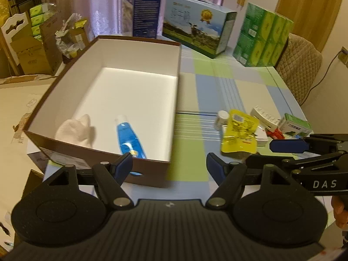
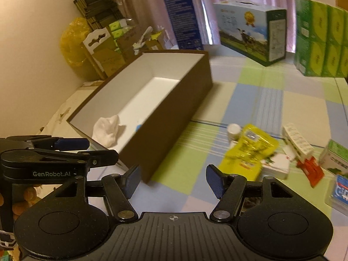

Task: Organize objects
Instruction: 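Withdraw both tools from the box back toward the table items, then grasp the yellow snack packet with the left tool while the right tool grasps the toothpick box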

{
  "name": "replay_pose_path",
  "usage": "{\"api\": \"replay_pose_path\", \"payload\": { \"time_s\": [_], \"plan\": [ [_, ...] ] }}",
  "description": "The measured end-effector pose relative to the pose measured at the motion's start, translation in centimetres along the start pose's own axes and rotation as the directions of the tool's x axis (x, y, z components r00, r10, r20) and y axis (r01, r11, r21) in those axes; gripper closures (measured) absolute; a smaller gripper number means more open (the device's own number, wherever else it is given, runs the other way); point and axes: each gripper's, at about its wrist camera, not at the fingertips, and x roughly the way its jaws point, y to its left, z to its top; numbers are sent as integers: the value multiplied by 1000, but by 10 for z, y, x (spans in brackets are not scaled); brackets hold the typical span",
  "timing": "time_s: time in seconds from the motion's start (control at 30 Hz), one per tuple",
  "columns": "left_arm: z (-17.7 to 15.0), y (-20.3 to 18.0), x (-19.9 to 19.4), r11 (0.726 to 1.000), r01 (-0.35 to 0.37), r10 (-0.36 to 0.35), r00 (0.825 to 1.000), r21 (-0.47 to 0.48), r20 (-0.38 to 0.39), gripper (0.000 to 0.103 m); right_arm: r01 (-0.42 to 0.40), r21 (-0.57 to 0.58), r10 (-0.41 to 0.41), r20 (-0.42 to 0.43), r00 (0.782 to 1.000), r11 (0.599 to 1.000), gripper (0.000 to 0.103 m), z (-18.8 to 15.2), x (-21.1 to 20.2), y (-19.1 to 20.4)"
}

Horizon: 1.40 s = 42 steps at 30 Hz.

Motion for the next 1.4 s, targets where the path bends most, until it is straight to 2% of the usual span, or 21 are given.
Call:
{"api": "replay_pose_path", "payload": {
  "time_s": [0.67, 0.9, 1.4],
  "plan": [
    [1, -99, 36, 994, 67, -64, 997, 85, -34, 31, 80, 125, -80, -7, 997, 989, 40, -28, -43, -92],
    [8, -124, 66, 986, 108, -103, 994, 125, -48, 31, 124, 186, -124, -8, 992, 975, 40, -36, -53, -123],
    [28, -156, 134, 969, 148, -128, 986, 197, -110, 29, 203, 305, -206, -24, 978, 931, 40, -46, -60, -177]
  ]
}}
